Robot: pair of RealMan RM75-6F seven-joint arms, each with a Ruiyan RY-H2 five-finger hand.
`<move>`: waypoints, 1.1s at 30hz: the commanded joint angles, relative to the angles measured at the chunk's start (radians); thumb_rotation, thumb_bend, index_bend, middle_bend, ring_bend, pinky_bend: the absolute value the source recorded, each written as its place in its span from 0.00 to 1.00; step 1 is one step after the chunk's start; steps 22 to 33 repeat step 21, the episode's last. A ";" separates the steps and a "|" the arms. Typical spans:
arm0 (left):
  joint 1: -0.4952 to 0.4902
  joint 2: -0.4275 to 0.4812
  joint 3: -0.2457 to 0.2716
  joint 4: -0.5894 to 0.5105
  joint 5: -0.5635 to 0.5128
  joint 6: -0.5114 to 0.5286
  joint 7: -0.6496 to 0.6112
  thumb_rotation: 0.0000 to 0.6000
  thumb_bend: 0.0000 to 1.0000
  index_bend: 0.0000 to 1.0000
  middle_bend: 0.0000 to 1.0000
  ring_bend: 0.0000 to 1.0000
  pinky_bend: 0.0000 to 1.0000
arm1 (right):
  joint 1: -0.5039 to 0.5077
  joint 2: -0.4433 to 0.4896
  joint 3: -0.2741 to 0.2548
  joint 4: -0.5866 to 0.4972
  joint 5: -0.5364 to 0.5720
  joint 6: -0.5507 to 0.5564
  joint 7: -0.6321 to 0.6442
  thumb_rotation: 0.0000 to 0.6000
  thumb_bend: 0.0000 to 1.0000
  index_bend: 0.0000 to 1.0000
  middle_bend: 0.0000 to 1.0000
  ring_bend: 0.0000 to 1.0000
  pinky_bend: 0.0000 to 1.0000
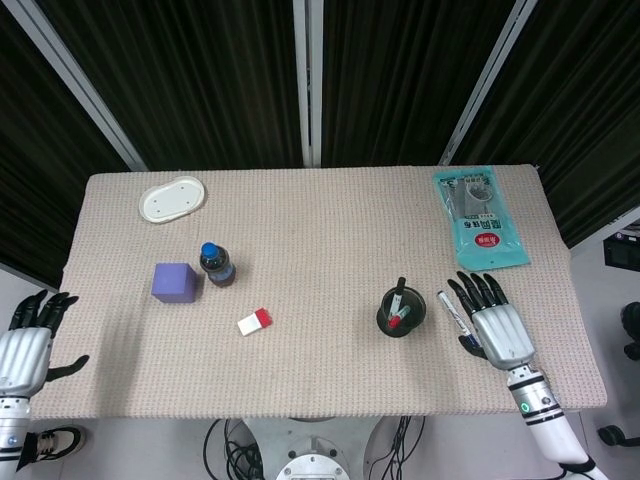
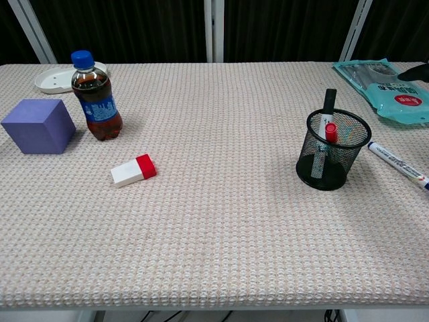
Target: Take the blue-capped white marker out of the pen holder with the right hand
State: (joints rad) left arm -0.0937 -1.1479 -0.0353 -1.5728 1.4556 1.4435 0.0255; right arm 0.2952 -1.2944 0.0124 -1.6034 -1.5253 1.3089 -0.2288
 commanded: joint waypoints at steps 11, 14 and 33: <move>0.000 0.008 -0.001 -0.013 0.000 0.000 -0.003 1.00 0.13 0.17 0.12 0.00 0.08 | -0.108 0.067 0.028 -0.004 0.066 0.150 -0.016 1.00 0.12 0.00 0.00 0.00 0.00; -0.004 0.012 -0.006 -0.013 0.001 -0.001 -0.005 1.00 0.13 0.17 0.12 0.00 0.08 | -0.145 0.070 0.042 0.017 0.115 0.188 -0.037 1.00 0.12 0.00 0.00 0.00 0.00; -0.013 0.011 -0.012 0.001 -0.002 -0.011 -0.012 1.00 0.13 0.17 0.12 0.00 0.08 | -0.186 0.067 0.085 0.052 0.191 0.217 0.004 1.00 0.12 0.00 0.00 0.00 0.00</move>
